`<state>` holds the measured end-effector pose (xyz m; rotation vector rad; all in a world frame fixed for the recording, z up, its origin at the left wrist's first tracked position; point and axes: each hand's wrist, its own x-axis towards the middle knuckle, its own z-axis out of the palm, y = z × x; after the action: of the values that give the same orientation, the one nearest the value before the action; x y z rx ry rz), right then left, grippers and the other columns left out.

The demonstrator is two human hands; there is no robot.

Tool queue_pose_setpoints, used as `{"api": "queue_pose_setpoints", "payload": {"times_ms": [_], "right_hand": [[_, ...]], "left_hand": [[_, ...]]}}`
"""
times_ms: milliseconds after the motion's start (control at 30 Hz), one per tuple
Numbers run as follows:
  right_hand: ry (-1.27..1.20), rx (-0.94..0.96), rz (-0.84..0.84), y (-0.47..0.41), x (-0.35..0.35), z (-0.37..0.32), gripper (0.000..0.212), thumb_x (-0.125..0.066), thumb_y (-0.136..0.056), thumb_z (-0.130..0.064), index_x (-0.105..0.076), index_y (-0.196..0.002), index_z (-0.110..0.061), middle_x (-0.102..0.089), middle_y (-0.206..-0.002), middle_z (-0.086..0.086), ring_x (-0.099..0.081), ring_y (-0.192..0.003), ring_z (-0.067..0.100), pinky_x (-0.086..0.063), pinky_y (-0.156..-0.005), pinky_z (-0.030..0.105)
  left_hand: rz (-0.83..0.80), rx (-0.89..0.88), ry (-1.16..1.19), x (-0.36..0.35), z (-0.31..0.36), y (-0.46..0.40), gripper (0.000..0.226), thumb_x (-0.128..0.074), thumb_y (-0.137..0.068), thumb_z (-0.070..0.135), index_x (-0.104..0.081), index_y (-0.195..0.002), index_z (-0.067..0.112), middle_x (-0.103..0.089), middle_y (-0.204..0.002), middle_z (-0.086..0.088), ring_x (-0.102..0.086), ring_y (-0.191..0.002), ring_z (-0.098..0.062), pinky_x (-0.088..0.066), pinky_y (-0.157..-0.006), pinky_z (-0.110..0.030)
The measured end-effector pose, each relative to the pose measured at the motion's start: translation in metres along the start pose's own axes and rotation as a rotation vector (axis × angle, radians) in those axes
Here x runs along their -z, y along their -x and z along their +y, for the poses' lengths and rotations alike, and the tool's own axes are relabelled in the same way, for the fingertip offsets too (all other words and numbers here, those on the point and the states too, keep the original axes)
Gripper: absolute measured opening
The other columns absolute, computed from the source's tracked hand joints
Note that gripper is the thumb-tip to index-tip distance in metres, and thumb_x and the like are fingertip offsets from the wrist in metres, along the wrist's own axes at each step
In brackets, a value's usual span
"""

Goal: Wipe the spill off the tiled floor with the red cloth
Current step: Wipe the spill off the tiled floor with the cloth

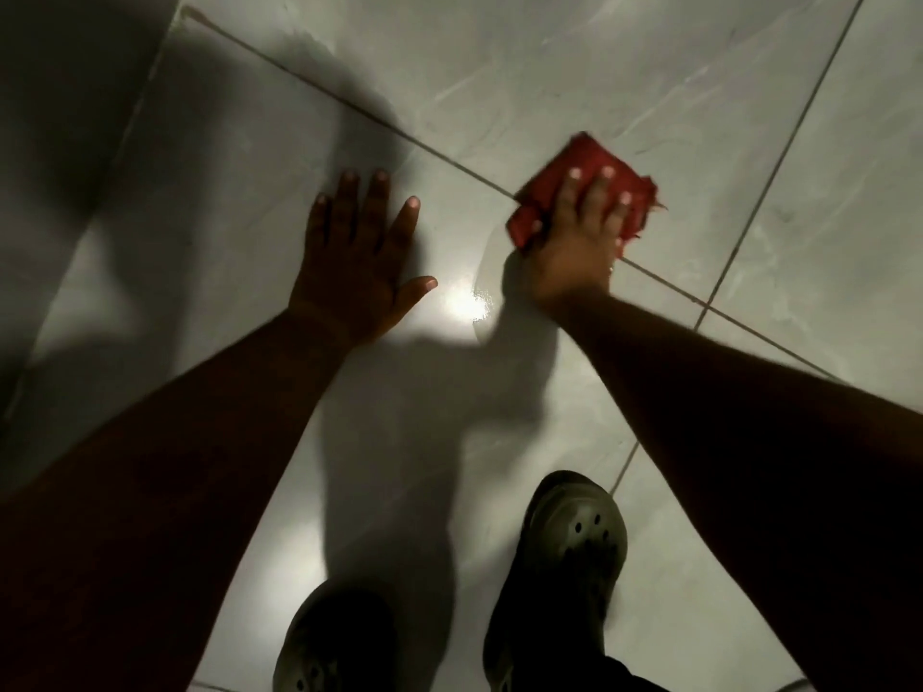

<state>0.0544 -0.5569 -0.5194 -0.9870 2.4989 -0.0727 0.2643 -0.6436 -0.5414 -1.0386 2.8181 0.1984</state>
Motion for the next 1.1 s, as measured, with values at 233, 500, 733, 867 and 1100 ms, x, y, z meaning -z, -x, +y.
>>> {"api": "queue_pose_setpoints", "payload": {"times_ms": [233, 500, 733, 867, 1100], "right_hand": [[0.243, 0.625, -0.147, 0.019, 0.025, 0.087, 0.064, -0.047, -0.093, -0.029, -0.026, -0.148, -0.003, -0.015, -0.156, 0.032, -0.008, -0.142, 0.056, -0.014, -0.117, 0.063], [-0.130, -0.645, -0.062, 0.054, 0.014, 0.098, 0.071, -0.038, -0.099, -0.037, 0.003, -0.153, -0.016, 0.009, -0.162, 0.019, 0.008, -0.147, 0.046, 0.001, -0.118, 0.057], [-0.005, -0.144, -0.072, 0.009, -0.005, -0.017, 0.085, -0.047, -0.090, -0.039, 0.000, -0.152, -0.007, 0.004, -0.160, 0.027, 0.006, -0.144, 0.052, 0.004, -0.118, 0.058], [0.023, 0.273, -0.077, 0.036, -0.016, -0.035, 0.077, -0.043, -0.088, -0.036, -0.009, -0.153, -0.011, 0.000, -0.161, 0.023, 0.006, -0.146, 0.050, -0.001, -0.120, 0.056], [-0.014, 0.052, -0.129, 0.098, -0.002, 0.117, 0.069, -0.046, -0.097, -0.030, -0.010, -0.152, -0.012, 0.000, -0.161, 0.023, 0.005, -0.147, 0.048, -0.007, -0.121, 0.057]], "left_hand": [[-0.060, -0.001, 0.012, 0.004, 0.001, 0.000, 0.081, -0.027, -0.089, 0.066, -0.012, -0.153, 0.018, -0.008, -0.160, -0.022, -0.006, -0.147, -0.045, -0.007, -0.116, -0.058], [-0.159, 0.059, 0.010, 0.015, 0.006, 0.001, 0.081, -0.024, -0.090, 0.065, 0.002, -0.153, 0.022, 0.006, -0.162, -0.016, 0.007, -0.149, -0.039, 0.000, -0.119, -0.053], [-0.138, 0.045, 0.027, 0.009, 0.004, 0.000, 0.082, -0.025, -0.089, 0.066, -0.004, -0.153, 0.020, -0.001, -0.162, -0.019, 0.000, -0.148, -0.043, -0.003, -0.118, -0.055], [-0.128, 0.032, 0.027, 0.008, 0.001, 0.001, 0.083, -0.023, -0.088, 0.069, -0.008, -0.153, 0.020, -0.006, -0.161, -0.019, -0.003, -0.148, -0.042, -0.004, -0.118, -0.053], [-0.136, 0.074, -0.010, 0.008, -0.001, 0.008, 0.084, -0.023, -0.089, 0.070, -0.004, -0.154, 0.020, -0.002, -0.162, -0.017, 0.000, -0.149, -0.040, -0.003, -0.119, -0.049]]}}
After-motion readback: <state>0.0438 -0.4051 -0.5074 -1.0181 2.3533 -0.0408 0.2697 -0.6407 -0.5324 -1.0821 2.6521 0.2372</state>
